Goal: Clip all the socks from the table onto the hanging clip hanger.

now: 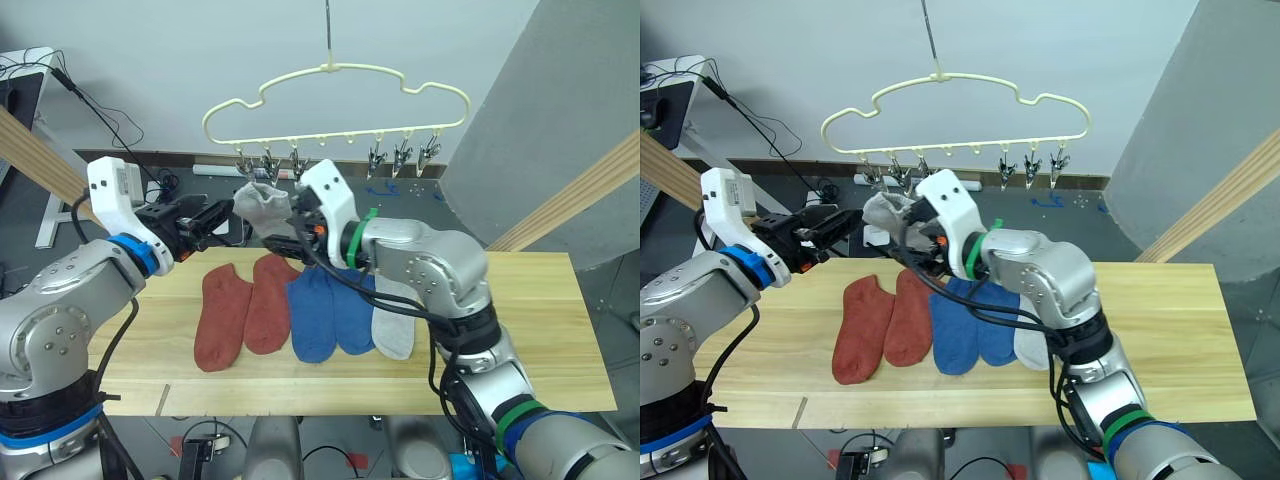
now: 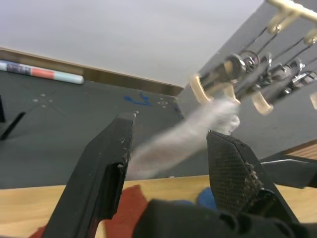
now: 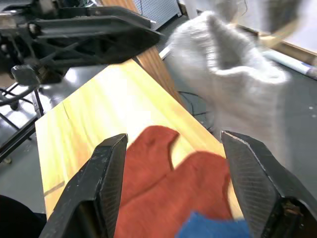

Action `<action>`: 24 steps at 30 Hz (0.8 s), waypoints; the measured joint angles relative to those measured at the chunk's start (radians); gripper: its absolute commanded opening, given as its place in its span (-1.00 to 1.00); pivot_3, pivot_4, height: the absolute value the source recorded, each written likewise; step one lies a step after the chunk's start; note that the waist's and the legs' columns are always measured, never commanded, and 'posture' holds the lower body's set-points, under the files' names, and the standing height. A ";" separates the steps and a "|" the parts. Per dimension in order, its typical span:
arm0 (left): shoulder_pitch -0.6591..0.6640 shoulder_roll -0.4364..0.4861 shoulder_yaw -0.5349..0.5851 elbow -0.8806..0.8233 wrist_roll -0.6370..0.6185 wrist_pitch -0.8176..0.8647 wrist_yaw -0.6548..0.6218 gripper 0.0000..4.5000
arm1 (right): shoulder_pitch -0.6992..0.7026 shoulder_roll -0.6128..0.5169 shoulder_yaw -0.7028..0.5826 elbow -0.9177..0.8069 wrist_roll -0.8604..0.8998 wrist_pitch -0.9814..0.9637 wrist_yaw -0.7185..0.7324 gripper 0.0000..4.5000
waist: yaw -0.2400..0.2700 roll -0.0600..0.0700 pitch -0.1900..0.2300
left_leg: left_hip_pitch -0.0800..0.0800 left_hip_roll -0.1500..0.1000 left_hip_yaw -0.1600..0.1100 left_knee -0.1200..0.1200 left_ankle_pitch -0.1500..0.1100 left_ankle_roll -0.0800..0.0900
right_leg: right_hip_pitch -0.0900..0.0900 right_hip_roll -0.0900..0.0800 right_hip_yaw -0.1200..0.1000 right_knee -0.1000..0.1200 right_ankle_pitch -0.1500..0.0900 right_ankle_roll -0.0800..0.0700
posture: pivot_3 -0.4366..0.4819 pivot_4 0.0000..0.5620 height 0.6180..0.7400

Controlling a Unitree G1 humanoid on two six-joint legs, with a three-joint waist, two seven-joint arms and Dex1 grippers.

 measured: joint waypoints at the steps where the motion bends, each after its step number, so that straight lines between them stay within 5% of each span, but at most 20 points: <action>1: 0.005 0.000 0.000 -0.005 0.000 -0.005 -0.006 0.17 | 0.007 -0.013 -0.001 -0.018 0.013 0.009 0.003 0.38 | 0.000 0.000 0.000 | 0.000 0.000 0.000 0.000 0.000 0.000 | 0.000 0.000 0.000 0.000 0.000 0.000 | -0.21 0.22 1.00; 12: 0.105 0.010 0.038 -0.096 -0.005 -0.050 -0.056 0.17 | 0.193 -0.306 -0.142 -0.270 0.185 0.074 0.141 0.38 | 0.004 0.000 0.000 | 0.000 0.000 0.000 0.000 0.000 0.000 | 0.000 0.000 0.000 0.000 0.000 0.000 | -0.21 0.22 1.00; 24: 0.199 0.019 0.035 -0.153 -0.004 -0.161 -0.182 0.17 | 0.288 -0.484 -0.229 -0.311 0.277 -0.063 0.276 0.38 | 0.002 -0.001 0.000 | 0.000 0.000 0.001 0.000 0.000 0.000 | 0.001 0.001 0.001 0.000 0.000 0.000 | -0.25 0.14 1.00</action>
